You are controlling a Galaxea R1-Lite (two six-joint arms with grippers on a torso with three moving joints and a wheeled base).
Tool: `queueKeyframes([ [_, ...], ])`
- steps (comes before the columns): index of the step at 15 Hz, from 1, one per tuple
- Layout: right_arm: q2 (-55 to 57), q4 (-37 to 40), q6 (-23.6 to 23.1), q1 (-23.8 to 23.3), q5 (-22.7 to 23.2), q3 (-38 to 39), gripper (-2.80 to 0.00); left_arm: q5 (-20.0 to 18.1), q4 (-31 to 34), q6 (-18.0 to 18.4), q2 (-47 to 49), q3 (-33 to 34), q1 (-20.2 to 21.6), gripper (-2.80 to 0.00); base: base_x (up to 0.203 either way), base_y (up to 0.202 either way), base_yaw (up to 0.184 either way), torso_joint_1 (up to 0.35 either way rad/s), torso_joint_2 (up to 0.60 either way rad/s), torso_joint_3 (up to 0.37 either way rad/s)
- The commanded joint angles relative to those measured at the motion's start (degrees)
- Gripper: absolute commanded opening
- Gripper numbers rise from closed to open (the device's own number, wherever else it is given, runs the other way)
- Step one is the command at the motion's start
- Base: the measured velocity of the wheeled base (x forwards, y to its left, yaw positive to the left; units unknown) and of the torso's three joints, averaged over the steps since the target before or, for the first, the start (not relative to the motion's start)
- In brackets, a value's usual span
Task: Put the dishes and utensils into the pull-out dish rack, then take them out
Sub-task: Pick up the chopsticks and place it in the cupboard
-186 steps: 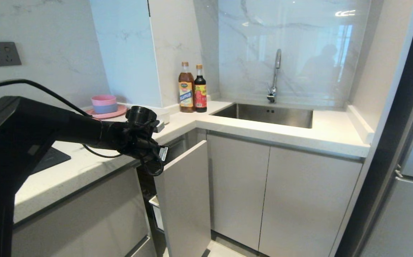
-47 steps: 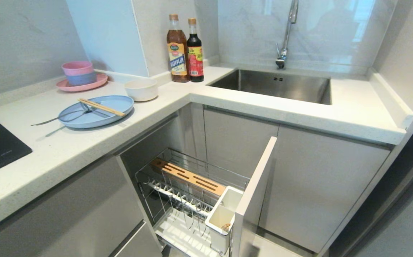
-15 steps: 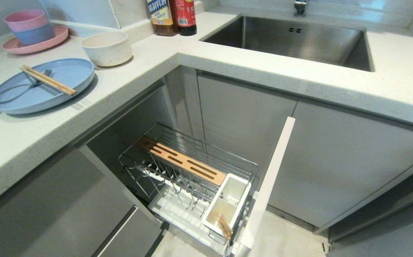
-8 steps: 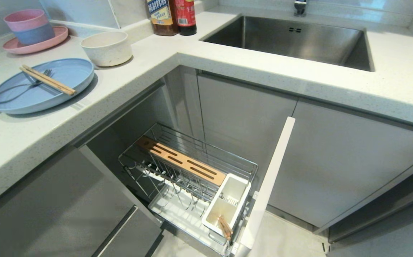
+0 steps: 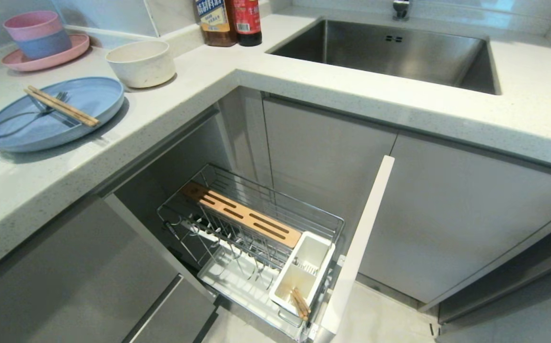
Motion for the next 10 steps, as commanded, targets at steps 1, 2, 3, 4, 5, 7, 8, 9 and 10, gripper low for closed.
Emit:
queueKeyframes([
  [1,0.02,-0.01,0.00,0.00,0.01,0.08,-2.80,3.19,3.92,-6.17,7.83,-4.42,-1.95,-2.80,0.000,0.000,0.000,0.000,0.00,0.000],
  [2,0.02,-0.01,0.00,0.00,0.01,0.05,-2.80,5.65,7.96,-8.73,9.50,-6.31,-3.82,-2.80,0.000,0.000,0.000,0.000,0.00,0.000],
  [3,0.02,-0.01,0.00,0.00,0.01,0.09,-2.80,7.32,11.00,-10.69,11.04,-7.69,-5.61,-2.80,0.000,0.000,0.000,0.000,0.00,0.000],
  [4,0.02,-0.01,0.00,0.00,0.01,0.09,-2.80,8.12,12.62,-11.94,12.46,-8.72,-6.51,-2.80,0.000,0.000,0.000,0.000,0.00,0.000],
  [5,0.02,-0.01,0.00,0.00,0.01,0.09,-2.80,8.62,13.26,-12.51,14.13,-10.40,-6.88,-2.80,0.000,0.000,0.000,0.000,0.00,0.000],
  [7,0.02,-0.01,0.00,0.00,0.01,0.09,-2.80,11.73,15.52,-13.27,16.79,-12.19,-8.06,-2.80,0.000,0.000,0.000,0.000,0.00,0.000],
  [8,0.02,-0.01,0.00,0.00,0.01,0.03,-2.80,13.35,17.27,-13.38,17.70,-12.29,-8.82,-2.80,0.000,0.000,0.000,0.000,0.00,0.000],
  [9,0.02,-0.01,0.00,0.00,0.01,0.08,-2.80,14.92,19.44,-13.31,17.98,-12.30,-9.43,-2.80,0.000,0.000,0.000,0.000,0.00,0.000],
  [10,0.02,-0.01,0.00,0.00,0.01,0.00,-2.80,15.77,20.14,-13.24,18.02,-12.37,-9.49,-2.80,0.000,0.000,0.000,0.000,0.00,0.000],
])
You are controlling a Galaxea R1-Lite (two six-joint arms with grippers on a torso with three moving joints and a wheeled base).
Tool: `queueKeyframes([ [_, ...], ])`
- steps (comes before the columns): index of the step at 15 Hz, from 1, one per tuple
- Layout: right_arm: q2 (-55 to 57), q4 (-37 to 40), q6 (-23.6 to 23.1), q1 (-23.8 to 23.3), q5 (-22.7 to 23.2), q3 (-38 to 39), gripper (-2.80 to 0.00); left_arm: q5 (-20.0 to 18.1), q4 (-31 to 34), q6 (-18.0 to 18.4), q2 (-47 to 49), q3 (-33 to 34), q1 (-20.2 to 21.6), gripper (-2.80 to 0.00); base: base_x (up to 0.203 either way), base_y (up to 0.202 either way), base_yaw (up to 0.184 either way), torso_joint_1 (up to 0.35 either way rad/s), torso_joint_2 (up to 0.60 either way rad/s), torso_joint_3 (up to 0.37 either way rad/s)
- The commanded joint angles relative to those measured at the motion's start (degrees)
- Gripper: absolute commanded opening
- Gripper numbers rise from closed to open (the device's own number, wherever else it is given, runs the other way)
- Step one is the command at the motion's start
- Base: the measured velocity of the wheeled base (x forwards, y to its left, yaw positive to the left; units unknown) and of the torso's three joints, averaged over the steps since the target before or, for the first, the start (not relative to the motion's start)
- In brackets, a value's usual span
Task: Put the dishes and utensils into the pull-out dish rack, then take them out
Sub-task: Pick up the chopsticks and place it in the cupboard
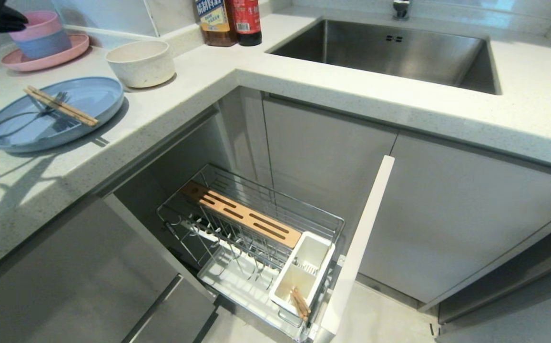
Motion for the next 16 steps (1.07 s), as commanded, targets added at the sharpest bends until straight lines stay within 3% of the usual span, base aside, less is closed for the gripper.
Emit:
queueKeyframes([
  [1,0.02,-0.01,0.00,0.00,0.01,0.09,-2.80,1.13,1.13,-0.14,1.00,-0.16,-0.36,-2.80,0.000,0.000,0.000,0.000,0.00,0.000],
  [4,0.02,-0.01,0.00,0.00,0.01,0.09,-2.80,1.89,4.69,-0.19,1.91,-0.10,-0.35,-2.80,0.000,0.000,0.000,0.000,0.00,0.000],
  [8,0.02,-0.01,0.00,0.00,0.01,0.09,-2.80,5.57,5.78,-0.14,2.75,0.02,-0.27,-2.80,0.000,0.000,0.000,0.000,0.00,0.000],
  [9,0.02,-0.01,0.00,0.00,0.01,0.09,-2.80,5.66,5.78,-0.14,3.04,0.02,-0.27,0.00,0.000,0.000,0.000,0.000,0.00,0.000],
  [12,0.02,-0.01,0.00,0.00,0.01,0.09,-2.80,6.36,6.08,-0.15,4.44,0.02,-0.27,0.00,0.000,0.000,0.000,0.000,0.00,0.000],
  [16,0.02,-0.01,0.00,0.00,0.01,0.09,-2.80,6.45,11.29,-0.49,5.21,0.01,-0.27,0.00,0.000,0.000,0.000,0.000,0.00,0.000],
])
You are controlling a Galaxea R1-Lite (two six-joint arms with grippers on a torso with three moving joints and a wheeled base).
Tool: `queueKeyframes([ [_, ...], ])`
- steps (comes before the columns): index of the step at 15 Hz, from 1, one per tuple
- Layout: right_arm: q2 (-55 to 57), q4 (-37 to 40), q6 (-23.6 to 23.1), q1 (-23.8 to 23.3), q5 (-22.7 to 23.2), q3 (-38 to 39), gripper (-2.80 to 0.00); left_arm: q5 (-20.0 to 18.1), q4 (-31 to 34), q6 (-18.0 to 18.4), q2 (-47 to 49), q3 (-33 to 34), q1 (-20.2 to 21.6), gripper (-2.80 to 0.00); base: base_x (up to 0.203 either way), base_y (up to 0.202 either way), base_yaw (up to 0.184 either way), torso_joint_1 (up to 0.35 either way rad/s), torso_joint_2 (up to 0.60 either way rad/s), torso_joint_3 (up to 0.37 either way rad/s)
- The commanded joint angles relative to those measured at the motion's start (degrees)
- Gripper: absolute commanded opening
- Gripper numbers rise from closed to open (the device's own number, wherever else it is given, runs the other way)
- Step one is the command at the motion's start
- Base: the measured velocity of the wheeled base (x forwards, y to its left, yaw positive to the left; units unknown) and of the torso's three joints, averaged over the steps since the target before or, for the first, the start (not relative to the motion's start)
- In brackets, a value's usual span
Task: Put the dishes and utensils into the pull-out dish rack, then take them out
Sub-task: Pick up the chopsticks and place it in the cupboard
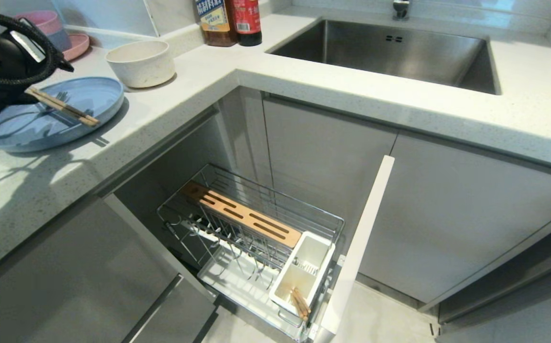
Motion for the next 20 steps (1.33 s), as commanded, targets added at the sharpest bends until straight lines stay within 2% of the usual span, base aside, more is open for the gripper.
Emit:
queueKeyframes([
  [1,0.02,-0.01,0.00,0.00,0.01,0.09,-2.80,0.18,1.93,-0.27,0.26,-0.10,0.00,0.00,0.000,0.000,0.000,0.000,0.00,0.000],
  [4,0.02,-0.01,0.00,0.00,0.01,0.09,-2.80,0.18,4.35,-0.18,0.58,-0.11,-0.01,0.00,0.000,0.000,0.000,0.000,0.00,0.000],
  [20,0.02,-0.01,0.00,0.00,0.01,0.09,-2.80,0.27,5.42,0.79,3.13,-0.11,-0.09,0.00,0.000,0.000,0.000,0.000,0.00,0.000],
])
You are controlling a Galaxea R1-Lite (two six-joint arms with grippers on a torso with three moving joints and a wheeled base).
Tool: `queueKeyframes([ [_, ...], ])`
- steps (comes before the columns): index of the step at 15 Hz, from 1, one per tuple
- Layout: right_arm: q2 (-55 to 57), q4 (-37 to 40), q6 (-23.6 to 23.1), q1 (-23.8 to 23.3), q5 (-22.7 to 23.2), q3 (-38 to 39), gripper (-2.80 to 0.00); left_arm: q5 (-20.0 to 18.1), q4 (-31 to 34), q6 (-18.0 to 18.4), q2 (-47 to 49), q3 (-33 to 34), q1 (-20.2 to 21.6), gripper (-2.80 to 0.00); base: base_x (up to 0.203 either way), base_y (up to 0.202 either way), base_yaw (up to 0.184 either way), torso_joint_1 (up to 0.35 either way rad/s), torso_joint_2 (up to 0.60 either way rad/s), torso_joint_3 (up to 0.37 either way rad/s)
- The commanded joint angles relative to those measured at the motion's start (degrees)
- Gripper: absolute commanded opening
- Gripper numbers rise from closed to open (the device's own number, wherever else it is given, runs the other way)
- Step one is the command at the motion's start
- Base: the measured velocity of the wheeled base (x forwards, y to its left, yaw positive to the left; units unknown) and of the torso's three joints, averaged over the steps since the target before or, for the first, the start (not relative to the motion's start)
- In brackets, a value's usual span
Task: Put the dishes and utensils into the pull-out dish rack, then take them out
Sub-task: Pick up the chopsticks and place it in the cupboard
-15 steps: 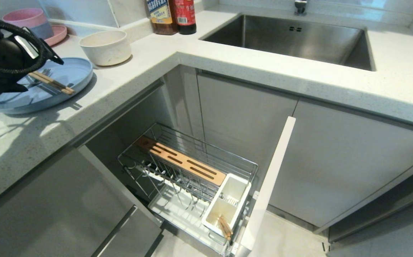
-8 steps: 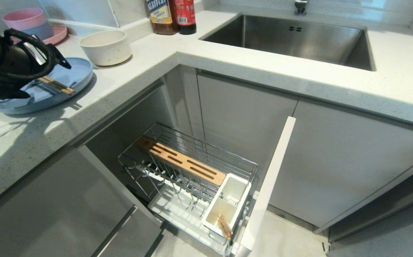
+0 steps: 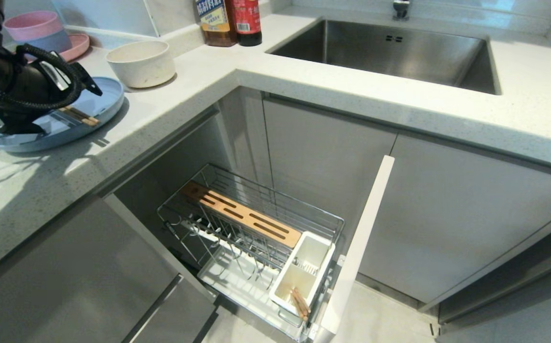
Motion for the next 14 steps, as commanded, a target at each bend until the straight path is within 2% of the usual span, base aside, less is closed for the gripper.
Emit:
queueKeyframes([
  [1,0.02,-0.01,0.00,0.00,0.01,0.09,-2.80,0.12,0.28,-0.25,0.26,0.03,0.02,0.00,0.000,0.000,0.000,0.000,0.00,0.000],
  [13,0.02,-0.01,0.00,0.00,0.01,0.04,-2.80,0.12,1.07,0.79,0.97,0.11,0.02,0.00,0.000,0.000,0.000,0.000,0.00,0.000],
  [14,0.02,-0.01,0.00,0.00,0.01,0.09,-2.80,0.12,0.97,0.73,0.89,0.02,0.02,-2.80,0.000,0.000,0.000,0.000,0.00,0.000],
])
